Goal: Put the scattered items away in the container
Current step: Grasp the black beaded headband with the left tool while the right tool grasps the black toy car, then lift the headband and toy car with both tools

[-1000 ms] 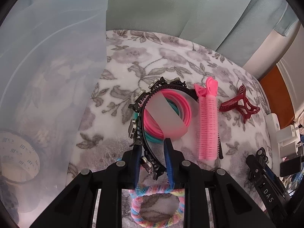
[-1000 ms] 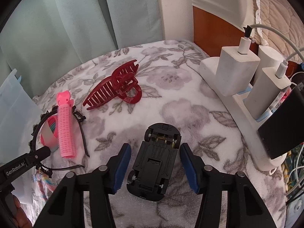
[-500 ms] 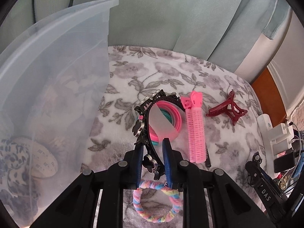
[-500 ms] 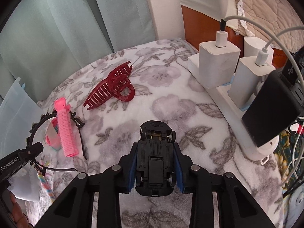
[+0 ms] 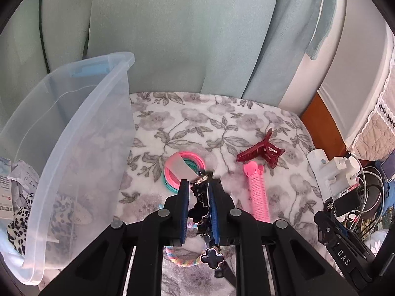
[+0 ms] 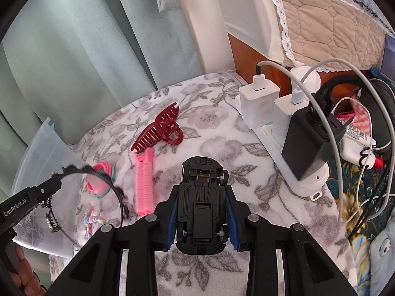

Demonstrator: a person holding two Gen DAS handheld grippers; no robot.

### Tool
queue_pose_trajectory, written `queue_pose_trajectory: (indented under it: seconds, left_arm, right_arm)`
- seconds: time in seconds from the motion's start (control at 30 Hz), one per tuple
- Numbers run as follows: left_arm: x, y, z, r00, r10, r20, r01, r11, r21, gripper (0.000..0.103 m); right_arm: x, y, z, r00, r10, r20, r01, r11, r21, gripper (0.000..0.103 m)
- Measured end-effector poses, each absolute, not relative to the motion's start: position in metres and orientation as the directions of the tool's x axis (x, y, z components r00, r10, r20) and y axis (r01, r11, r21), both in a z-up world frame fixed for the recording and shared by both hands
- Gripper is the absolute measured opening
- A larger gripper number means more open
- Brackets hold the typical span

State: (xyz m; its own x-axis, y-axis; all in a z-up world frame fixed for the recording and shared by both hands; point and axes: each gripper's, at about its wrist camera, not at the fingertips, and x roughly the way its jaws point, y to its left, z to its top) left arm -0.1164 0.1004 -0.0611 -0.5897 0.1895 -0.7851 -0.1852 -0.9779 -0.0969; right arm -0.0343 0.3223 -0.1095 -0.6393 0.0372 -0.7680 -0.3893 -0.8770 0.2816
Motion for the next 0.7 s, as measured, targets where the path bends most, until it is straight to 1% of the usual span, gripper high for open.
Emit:
queue_pose_trajectory:
  seconds: [0.23,0.27,0.5,0.7]
  left_arm:
    - [-0.097,0.105,-0.045,-0.602,0.201,-0.773,-0.208,-0.974,-0.091,0.015]
    - [-0.094,0.105,-0.042,-0.605,0.202,-0.77,-0.211,-0.973,-0.09,0.013]
    - [-0.077,0.105,-0.02,-0.634,0.216,-0.743,-0.225,-0.97,-0.089,0.012]
    - [-0.065,0.101,-0.006,-0.65,0.235,-0.723,-0.237,-0.966,-0.101,0.007]
  right_arm:
    - [-0.014,0.323,-0.088,-0.674,0.034,-0.738,-0.381,-0.872,0.308,0.036]
    - [-0.012,0.322,-0.084,-0.679,0.035,-0.733,-0.379,-0.872,0.309,0.036]
    - [0.004,0.319,-0.062,-0.714,0.04,-0.699,-0.362,-0.875,0.32,0.036]
    - [0.017,0.312,-0.046,-0.738,0.043,-0.674,-0.347,-0.88,0.323,0.036]
